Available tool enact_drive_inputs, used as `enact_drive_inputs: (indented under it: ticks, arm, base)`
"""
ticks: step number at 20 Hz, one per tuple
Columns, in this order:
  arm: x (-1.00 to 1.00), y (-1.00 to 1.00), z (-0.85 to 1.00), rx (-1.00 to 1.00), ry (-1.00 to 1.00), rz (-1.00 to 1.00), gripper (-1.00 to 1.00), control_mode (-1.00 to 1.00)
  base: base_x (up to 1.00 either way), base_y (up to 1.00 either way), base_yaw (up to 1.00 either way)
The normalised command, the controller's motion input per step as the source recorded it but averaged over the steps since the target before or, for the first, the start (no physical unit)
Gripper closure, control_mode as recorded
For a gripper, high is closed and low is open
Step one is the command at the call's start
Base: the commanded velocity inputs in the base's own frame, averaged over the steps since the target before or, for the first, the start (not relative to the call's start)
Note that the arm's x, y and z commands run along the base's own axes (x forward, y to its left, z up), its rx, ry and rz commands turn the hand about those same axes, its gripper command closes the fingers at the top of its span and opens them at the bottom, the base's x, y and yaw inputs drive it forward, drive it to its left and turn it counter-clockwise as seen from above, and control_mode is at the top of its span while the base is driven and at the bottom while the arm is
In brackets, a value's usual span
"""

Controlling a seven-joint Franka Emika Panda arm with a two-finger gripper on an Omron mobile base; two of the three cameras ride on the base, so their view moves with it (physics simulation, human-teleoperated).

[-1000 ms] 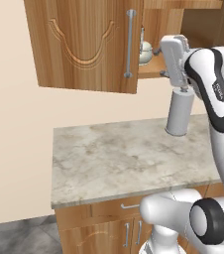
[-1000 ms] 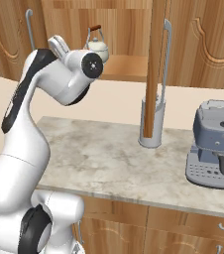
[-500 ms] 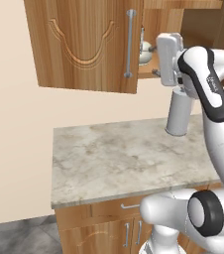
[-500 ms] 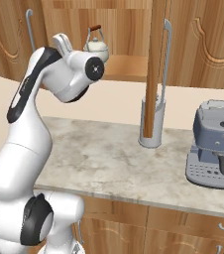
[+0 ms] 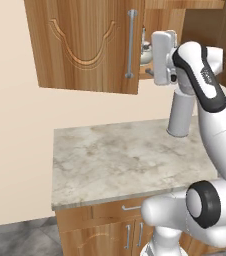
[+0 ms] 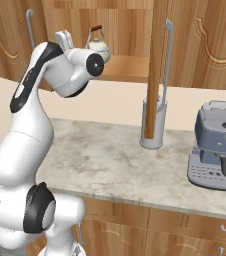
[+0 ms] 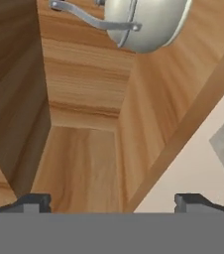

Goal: Open the cabinet, pick the kettle from the cabinet, and place it in the sink.

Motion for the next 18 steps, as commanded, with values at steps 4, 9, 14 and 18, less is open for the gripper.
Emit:
enact_drive_inputs:
  ticks: [4,9,14,18]
  arm:
    - [0.24,0.14,0.02,0.11,0.17,0.08,-1.00,-1.00]
    - [0.29,0.17,0.00,0.10,0.06,0.10,-1.00,-1.00]
    - [0.24,0.17,0.00,0.10,0.00,0.12,-1.00,-1.00]
    - [0.12,0.18,0.00,0.10,0.00,0.17,-1.00,-1.00]
  base:
    - [0.00,0.00,0.00]
    - [0.00,0.00,0.00]
    - [0.00,0.00,0.00]
    - [0.00,0.00,0.00]
